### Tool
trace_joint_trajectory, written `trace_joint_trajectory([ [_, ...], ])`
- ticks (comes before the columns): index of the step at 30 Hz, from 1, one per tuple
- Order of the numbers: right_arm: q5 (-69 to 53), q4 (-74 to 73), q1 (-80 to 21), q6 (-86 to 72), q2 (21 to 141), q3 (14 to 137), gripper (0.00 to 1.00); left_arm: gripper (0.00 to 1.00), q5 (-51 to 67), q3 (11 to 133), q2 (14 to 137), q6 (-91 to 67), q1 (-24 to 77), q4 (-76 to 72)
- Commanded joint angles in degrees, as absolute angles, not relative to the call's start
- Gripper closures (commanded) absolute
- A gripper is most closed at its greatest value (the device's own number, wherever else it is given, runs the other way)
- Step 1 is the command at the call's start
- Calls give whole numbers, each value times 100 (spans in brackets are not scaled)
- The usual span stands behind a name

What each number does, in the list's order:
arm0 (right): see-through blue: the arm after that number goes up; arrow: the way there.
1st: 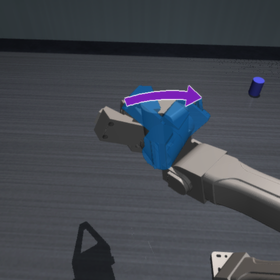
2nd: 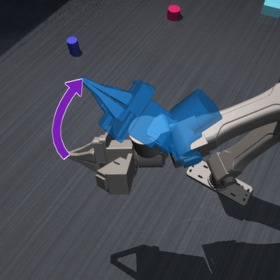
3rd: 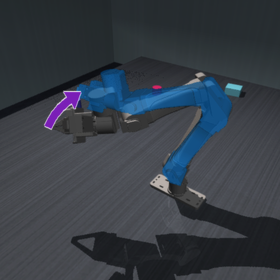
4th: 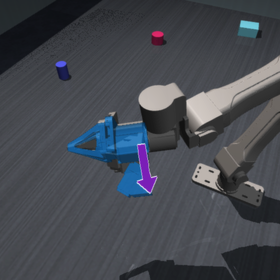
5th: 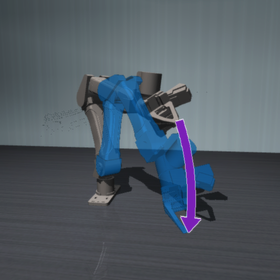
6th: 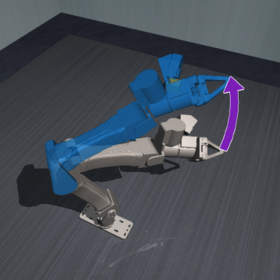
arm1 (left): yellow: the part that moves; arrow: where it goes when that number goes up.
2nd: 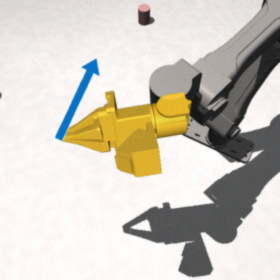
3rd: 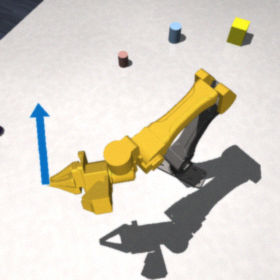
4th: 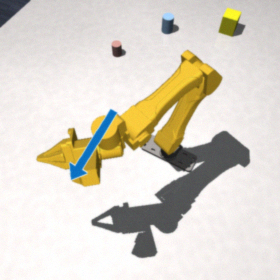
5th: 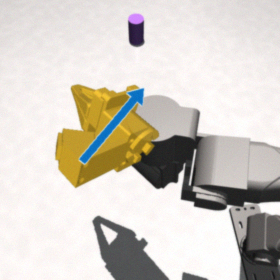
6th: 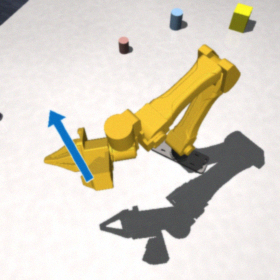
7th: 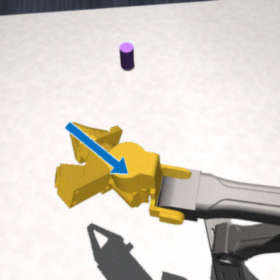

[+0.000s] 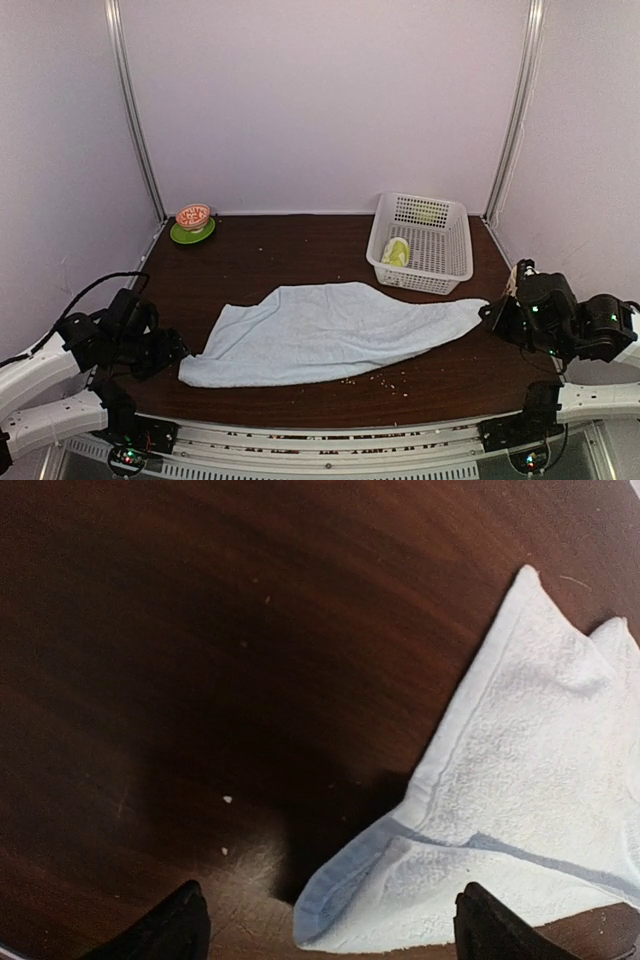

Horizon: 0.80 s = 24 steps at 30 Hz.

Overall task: Roll the towels
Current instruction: Flatten out the towel at the center of the board.

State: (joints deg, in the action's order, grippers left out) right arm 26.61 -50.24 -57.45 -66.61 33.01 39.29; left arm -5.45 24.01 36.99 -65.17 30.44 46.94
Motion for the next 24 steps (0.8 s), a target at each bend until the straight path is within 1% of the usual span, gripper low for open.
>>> trace_joint_trajectory([
  [1,2834,-4952,-5705,-6345,3349,3769,100,14,-388,2335,3893,-7144,3059,4664],
  [5,2798,-4826,-5709,-6255,3357,3695,100,13,-441,2366,4174,-7145,3065,4470],
  [9,2736,-4700,-5705,-6224,3357,3617,100,14,-56,2219,4424,-7146,3063,3790],
  [10,2723,-4666,-5705,-6211,3359,3604,100,16,62,2175,4478,-7146,3066,3630],
  [15,2677,-4610,-5695,-6200,3357,3547,100,36,202,2204,4566,-7024,3059,3412],
  [16,2664,-4602,-5695,-6190,3356,3547,100,38,196,2201,4539,-6996,3059,3423],
  [23,2635,-4583,-5696,-6178,3371,3556,100,70,123,2067,4361,-6948,3059,3444],
  [24,2632,-4576,-5694,-6174,3374,3565,100,72,89,2061,4326,-6940,3059,3437],
])
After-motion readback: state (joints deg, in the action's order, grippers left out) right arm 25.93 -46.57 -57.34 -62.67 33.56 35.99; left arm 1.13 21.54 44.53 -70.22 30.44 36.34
